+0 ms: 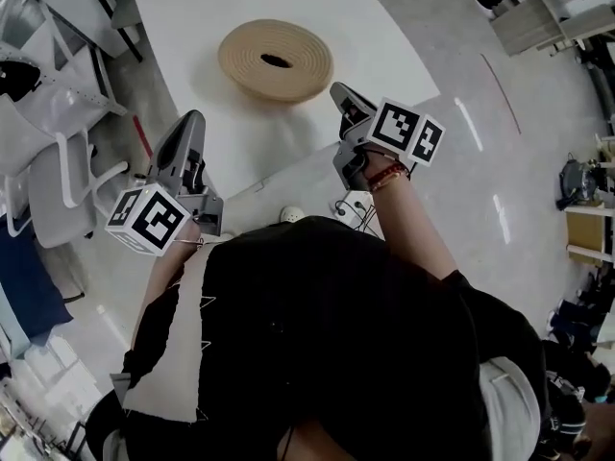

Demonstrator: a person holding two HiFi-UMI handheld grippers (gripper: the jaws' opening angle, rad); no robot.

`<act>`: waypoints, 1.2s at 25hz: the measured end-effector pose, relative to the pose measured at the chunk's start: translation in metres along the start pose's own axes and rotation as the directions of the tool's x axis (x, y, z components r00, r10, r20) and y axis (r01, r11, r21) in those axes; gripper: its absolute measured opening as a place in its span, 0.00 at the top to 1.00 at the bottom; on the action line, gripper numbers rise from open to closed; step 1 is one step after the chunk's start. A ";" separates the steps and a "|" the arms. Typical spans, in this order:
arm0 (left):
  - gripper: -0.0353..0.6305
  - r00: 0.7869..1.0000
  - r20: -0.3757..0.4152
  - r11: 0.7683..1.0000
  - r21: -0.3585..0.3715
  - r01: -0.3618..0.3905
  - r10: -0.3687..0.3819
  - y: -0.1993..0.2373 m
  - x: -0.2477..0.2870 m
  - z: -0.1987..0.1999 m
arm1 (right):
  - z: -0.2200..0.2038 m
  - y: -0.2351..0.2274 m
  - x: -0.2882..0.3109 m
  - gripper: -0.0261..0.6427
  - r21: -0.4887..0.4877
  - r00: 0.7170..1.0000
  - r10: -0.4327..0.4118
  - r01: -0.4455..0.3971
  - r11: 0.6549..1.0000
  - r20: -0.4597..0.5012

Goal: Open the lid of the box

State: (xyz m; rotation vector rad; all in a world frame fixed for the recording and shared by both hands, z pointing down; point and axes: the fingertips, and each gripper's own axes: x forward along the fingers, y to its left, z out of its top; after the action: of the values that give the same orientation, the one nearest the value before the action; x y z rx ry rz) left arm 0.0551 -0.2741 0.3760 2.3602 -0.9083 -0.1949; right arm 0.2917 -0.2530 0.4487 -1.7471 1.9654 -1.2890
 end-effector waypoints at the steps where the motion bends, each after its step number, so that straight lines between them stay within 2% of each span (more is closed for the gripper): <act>1: 0.93 1.000 0.008 1.000 -0.003 -0.011 0.011 0.001 0.000 -0.002 | 0.000 -0.003 0.003 0.95 -0.002 1.000 0.001 -0.001 1.000 -0.013; 4: 0.93 0.999 0.021 0.999 -0.014 -0.033 0.033 0.004 0.001 -0.006 | -0.002 -0.010 0.010 0.94 -0.006 0.999 0.005 -0.005 1.000 -0.036; 5: 0.93 0.999 0.023 0.999 -0.018 -0.039 0.039 0.006 0.002 -0.007 | -0.003 -0.010 0.012 0.82 -0.003 0.999 0.016 -0.016 1.000 -0.045; 6: 0.93 0.999 0.024 0.999 -0.022 -0.043 0.044 0.006 0.003 -0.008 | -0.004 -0.009 0.014 0.75 0.002 0.998 0.032 -0.032 0.999 -0.057; 15: 0.93 0.996 0.047 0.997 -0.015 -0.077 0.078 0.007 0.004 -0.002 | -0.011 -0.004 0.033 0.69 0.053 0.992 0.098 -0.095 0.994 -0.075; 25: 0.93 0.993 0.050 0.994 -0.027 -0.109 0.110 0.015 0.001 -0.002 | -0.013 -0.005 0.042 0.66 0.093 0.994 0.078 -0.071 0.993 -0.077; 30: 0.93 0.995 0.037 0.995 -0.030 -0.096 0.097 0.011 0.006 -0.005 | -0.016 -0.009 0.042 0.67 0.082 0.996 0.026 -0.019 0.996 -0.089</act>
State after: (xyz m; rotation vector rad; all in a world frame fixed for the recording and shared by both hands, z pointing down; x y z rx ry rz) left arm 0.0546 -0.2820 0.3869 2.2872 -1.0293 -0.2139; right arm 0.2760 -0.2824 0.4800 -1.6523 1.9450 -1.4427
